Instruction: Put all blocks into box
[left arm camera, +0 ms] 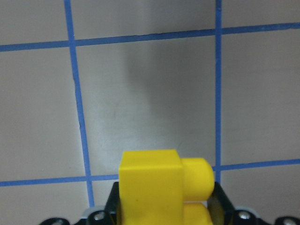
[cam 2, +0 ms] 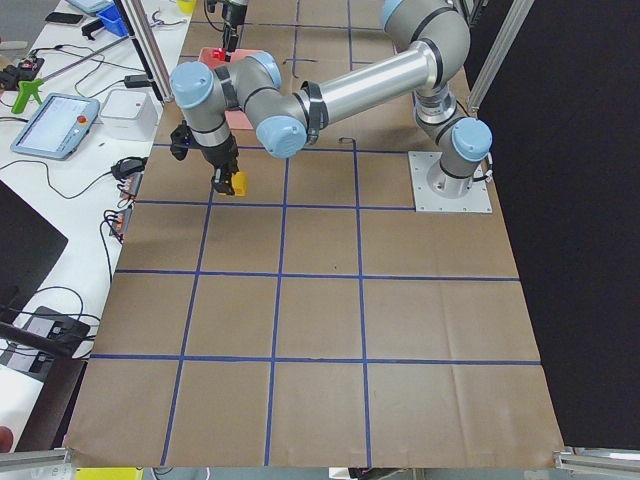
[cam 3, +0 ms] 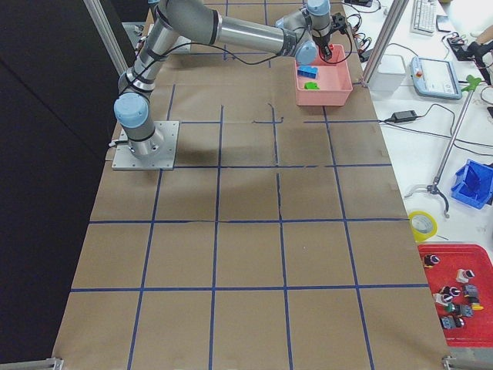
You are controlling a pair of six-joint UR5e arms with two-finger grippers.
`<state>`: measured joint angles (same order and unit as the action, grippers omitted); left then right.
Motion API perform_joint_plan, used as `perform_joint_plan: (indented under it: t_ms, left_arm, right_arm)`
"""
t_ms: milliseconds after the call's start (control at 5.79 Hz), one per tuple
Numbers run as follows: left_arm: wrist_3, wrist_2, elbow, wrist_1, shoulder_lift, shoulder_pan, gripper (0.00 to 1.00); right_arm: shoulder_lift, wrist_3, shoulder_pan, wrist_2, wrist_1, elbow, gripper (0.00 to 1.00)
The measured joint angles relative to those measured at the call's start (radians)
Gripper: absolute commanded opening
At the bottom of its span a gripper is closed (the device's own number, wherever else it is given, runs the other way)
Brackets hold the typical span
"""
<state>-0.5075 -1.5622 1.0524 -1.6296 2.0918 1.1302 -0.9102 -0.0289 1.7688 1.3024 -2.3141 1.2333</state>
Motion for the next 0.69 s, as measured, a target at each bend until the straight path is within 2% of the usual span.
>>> perform_joint_plan:
  t_ms: [345,518,691]
  left_arm:
    - [0.243,0.068,-0.096,-0.026,0.061,0.165,0.05]
    - [0.391,0.129,-0.14,-0.025,0.097,0.248,0.05]
    - [0.499,0.169,-0.185,-0.019,0.132,0.323,0.05]
  right_arm:
    - [-0.013,-0.003,-0.01,-0.001,0.008,0.002,1.0]
    - [-0.047,-0.007,-0.024,0.0,0.064,0.009,1.0]
    - [-0.122,-0.041,-0.058,0.009,0.208,0.02,1.0]
